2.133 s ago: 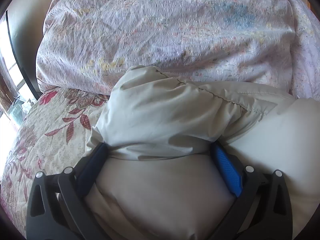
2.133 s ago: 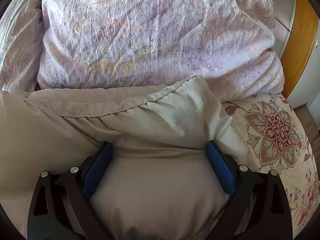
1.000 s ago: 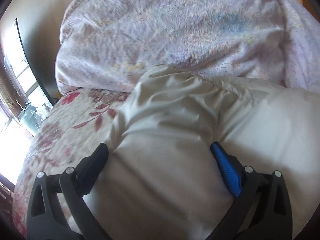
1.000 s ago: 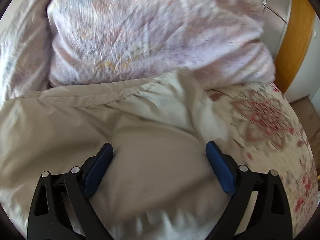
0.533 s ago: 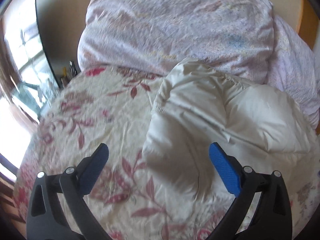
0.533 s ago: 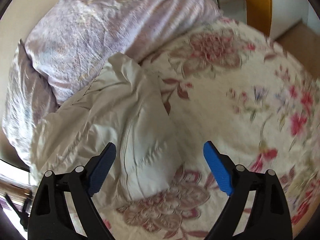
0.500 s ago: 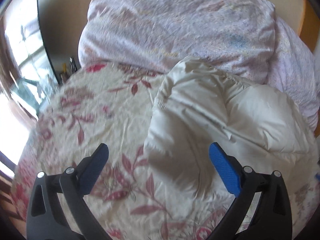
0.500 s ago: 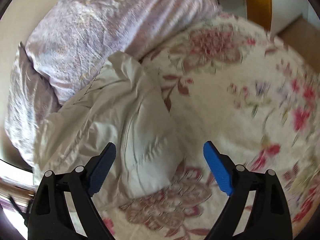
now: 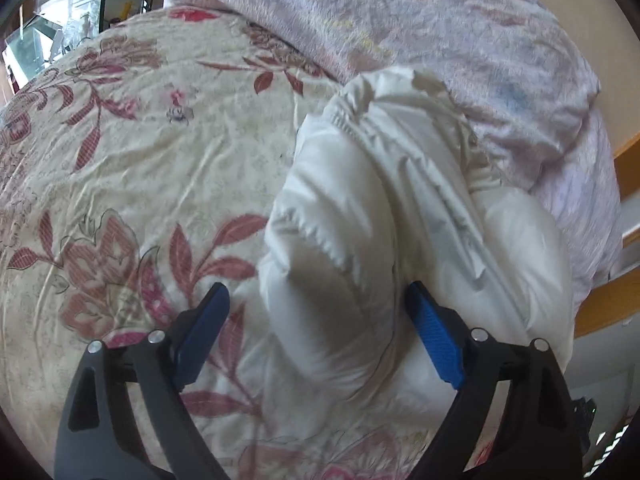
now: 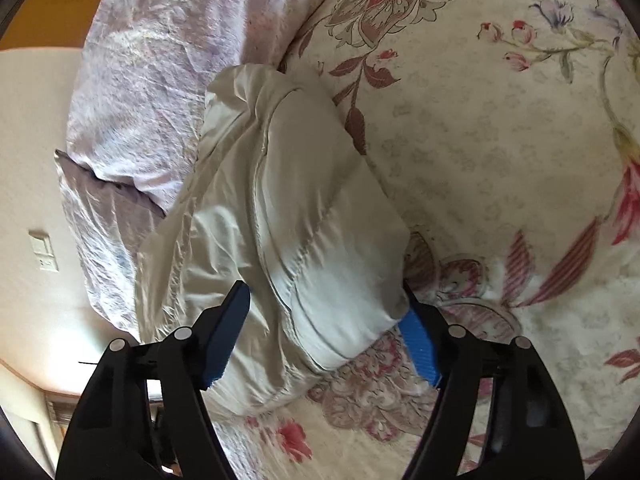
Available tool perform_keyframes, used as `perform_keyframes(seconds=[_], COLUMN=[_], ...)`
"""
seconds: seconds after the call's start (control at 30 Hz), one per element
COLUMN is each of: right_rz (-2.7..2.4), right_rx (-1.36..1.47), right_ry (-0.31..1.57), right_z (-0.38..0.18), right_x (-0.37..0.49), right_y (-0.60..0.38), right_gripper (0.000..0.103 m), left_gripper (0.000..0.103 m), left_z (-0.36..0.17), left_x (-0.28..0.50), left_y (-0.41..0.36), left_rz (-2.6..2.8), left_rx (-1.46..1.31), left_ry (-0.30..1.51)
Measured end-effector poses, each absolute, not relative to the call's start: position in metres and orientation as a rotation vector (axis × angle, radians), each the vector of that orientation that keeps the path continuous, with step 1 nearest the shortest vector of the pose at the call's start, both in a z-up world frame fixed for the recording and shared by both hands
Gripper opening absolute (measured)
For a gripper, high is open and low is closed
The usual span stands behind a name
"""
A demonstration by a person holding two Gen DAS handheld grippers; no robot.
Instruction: Fold large clothes
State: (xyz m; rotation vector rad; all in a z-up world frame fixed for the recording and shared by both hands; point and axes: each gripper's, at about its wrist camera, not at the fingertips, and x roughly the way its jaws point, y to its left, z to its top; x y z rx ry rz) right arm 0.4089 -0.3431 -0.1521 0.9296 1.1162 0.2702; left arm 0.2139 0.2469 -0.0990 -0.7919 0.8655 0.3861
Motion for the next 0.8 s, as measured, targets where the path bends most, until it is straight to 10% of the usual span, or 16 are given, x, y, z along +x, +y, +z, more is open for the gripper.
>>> perform_keyframes(seconds=[0.37,0.8], right_rz=[0.333,0.506], right_rx=[1.047,1.038], right_ry=[0.989,1.032], right_z=[-0.154,-0.151], right_x=[0.397,0.307], right_y=[-0.346,-0.350], right_gripper=[0.026,0.023], left_gripper=[0.024,0.022], left_z=[-0.092,-0.074], left_x=[0.205,0.083], left_y=[0.247,0.255], left_rz=[0.311,0.241], left_rx=[-0.956,-0.928], left_ry=[0.720,0.691])
